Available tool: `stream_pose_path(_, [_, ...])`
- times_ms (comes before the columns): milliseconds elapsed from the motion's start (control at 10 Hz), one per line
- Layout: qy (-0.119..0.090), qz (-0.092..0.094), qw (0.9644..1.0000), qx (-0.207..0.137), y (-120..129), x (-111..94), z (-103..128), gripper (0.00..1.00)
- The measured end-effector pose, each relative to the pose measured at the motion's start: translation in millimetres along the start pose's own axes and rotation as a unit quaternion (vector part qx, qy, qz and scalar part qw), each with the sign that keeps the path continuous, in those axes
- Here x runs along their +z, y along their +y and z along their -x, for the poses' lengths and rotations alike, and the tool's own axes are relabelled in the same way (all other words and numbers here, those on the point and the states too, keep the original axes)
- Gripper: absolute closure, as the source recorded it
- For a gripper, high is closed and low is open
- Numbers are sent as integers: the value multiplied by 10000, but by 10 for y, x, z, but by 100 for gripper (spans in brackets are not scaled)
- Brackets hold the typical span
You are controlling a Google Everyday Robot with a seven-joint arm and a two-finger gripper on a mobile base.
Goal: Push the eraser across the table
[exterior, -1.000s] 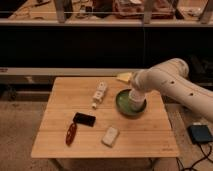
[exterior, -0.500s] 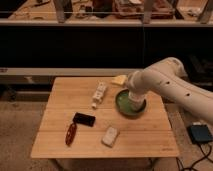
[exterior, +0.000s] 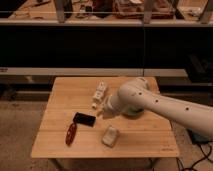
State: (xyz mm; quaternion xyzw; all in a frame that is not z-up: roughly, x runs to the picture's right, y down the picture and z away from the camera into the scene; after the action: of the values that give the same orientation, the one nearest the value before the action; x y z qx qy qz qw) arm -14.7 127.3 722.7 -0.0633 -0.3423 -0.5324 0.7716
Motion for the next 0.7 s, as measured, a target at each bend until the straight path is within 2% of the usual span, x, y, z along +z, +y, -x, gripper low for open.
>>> stream_pose_path(100, [-36, 147, 9998, 143, 122, 230, -169, 91])
stream_pose_path(300, [24, 171, 9990, 415, 249, 438, -445, 100])
stream_pose_path(500, [65, 32, 9978, 666, 309, 630, -601, 100])
stream_pose_path(700, [178, -106, 9968, 775, 330, 773, -639, 100])
